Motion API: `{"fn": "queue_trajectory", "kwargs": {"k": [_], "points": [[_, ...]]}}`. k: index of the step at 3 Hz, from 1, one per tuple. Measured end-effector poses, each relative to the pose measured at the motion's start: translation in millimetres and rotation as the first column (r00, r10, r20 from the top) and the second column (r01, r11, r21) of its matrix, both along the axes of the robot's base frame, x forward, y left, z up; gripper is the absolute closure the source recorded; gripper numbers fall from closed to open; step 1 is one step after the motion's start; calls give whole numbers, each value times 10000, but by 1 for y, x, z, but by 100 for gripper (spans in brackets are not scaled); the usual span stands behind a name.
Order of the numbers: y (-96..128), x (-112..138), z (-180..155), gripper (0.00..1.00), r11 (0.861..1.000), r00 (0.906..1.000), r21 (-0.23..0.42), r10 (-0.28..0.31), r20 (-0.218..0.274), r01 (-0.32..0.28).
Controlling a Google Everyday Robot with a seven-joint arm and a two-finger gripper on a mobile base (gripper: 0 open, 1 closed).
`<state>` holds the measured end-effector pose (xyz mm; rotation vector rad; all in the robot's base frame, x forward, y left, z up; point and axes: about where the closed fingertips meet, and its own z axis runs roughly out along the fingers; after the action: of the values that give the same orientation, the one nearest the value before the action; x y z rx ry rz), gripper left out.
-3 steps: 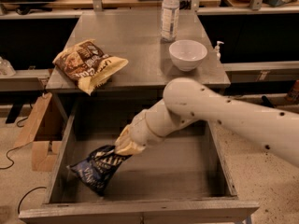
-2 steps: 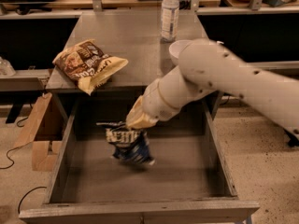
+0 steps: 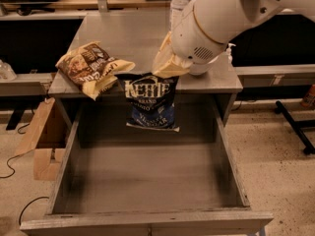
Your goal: Pick blue chip bag from top drawer and place on counter
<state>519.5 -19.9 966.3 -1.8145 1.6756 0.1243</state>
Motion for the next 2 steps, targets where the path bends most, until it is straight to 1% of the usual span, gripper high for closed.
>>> {"fn": "queue_trajectory", "kwargs": {"k": [1, 2], "points": [[0, 0, 0, 100, 10000, 10000, 0, 0, 0, 0], [-4, 16, 21, 100, 9998, 9999, -160, -97, 43, 98]]}}
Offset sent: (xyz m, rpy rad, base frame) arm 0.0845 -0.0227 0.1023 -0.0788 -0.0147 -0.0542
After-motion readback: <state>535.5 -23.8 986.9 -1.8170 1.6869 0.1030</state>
